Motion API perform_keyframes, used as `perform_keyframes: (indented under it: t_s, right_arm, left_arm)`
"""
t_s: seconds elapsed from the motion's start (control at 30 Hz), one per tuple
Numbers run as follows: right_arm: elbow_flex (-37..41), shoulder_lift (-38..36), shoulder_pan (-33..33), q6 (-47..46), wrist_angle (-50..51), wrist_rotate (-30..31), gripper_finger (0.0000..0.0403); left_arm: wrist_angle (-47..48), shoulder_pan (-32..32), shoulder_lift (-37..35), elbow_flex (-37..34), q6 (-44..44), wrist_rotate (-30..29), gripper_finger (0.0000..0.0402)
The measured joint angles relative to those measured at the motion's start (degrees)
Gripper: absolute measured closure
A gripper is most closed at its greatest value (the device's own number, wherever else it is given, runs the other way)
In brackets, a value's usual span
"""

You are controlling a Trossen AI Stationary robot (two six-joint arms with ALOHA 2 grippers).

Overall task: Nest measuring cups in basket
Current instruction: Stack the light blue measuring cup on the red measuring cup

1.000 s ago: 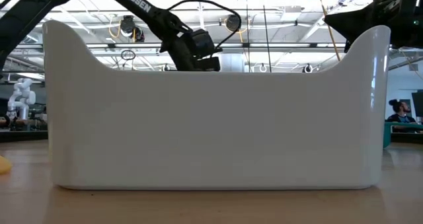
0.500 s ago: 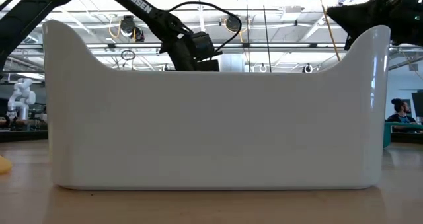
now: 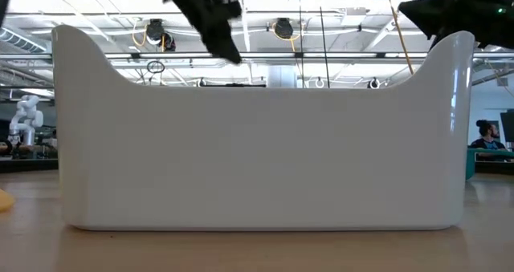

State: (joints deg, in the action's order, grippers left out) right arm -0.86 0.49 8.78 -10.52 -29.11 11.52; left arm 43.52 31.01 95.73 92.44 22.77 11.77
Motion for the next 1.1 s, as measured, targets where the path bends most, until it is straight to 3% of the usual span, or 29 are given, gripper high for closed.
perform_keyframes:
  t_s: [0.17,0.37,0.57,0.8,0.93,1.1]
  right_arm:
    - [-3.21,1.79,0.0,-1.04,8.24,0.43,0.0403]
    - [-14.27,10.74,-0.02,-0.17,19.22,0.01,0.0403]
    - [-25.17,21.57,-0.15,-1.65,34.43,-8.13,0.0403]
    - [-33.12,29.62,-0.23,-5.78,51.35,-9.98,0.0403]
    - [-33.2,32.23,-0.24,-8.31,56.04,-14.88,0.04]
    - [-33.11,36.45,-0.24,-13.88,66.28,-11.27,0.0381]
  left_arm:
    - [0.07,-1.64,-8.13,0.0,-2.94,0.72,0.0265]
    - [-2.34,-2.85,-13.23,-3.58,-3.29,0.89,0.0274]
    - [-13.21,-2.6,-20.63,-17.82,-8.62,0.6,0.0275]
    - [-31.21,-2.74,-28.97,-35.27,-14.38,0.44,0.0275]
    - [-34.56,-2.76,-31.81,-40.28,-15.29,0.26,0.0275]
    - [-38.32,-2.76,-32.48,-44.25,-15.85,0.13,0.0275]
